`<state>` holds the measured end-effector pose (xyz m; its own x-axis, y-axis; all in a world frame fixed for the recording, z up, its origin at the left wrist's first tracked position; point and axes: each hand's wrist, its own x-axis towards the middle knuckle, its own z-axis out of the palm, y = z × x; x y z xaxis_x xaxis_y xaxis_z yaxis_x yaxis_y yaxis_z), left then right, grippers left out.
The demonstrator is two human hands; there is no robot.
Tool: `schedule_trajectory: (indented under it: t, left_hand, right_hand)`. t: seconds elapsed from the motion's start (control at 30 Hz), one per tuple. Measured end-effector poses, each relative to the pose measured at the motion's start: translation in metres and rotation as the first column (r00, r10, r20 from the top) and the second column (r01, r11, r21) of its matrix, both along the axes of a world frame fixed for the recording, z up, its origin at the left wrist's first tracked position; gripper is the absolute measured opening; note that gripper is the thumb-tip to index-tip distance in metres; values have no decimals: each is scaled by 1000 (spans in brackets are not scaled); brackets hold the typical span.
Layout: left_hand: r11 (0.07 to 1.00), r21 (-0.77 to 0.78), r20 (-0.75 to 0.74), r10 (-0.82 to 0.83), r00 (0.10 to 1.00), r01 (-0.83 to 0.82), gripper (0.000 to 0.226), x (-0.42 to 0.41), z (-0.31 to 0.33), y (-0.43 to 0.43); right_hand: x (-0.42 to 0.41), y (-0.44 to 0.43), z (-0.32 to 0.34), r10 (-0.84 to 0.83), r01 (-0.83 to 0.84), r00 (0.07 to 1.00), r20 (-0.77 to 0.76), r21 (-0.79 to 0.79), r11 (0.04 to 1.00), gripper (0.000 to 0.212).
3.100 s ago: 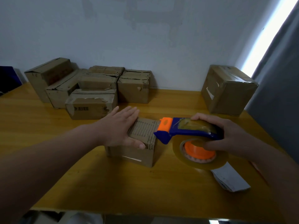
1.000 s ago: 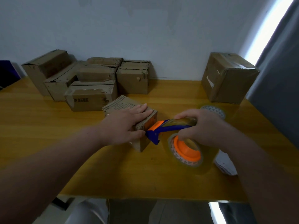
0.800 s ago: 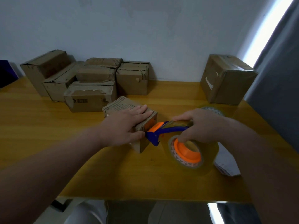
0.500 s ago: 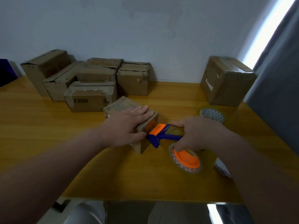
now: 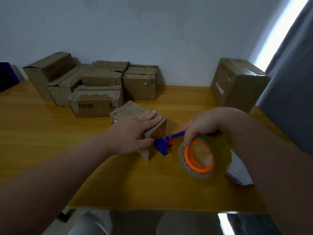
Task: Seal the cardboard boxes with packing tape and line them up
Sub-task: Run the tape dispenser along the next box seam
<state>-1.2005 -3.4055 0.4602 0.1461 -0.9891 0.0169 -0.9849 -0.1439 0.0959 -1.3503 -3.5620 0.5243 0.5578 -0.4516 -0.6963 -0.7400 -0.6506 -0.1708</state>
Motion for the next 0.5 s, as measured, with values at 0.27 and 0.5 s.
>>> schedule_trajectory:
  t: [0.27,0.5]
  left_hand:
    - [1000,-17,-145,10,989,-13,72,-5,10,1]
    - [929,-130,-9,348,937,-347,67,-34,0,-19]
  right_hand:
    - [-16,4,-1,90,-75,992,85,-164,984,63]
    - [-39,5,-42,-82,286,869,487,-362,887,84]
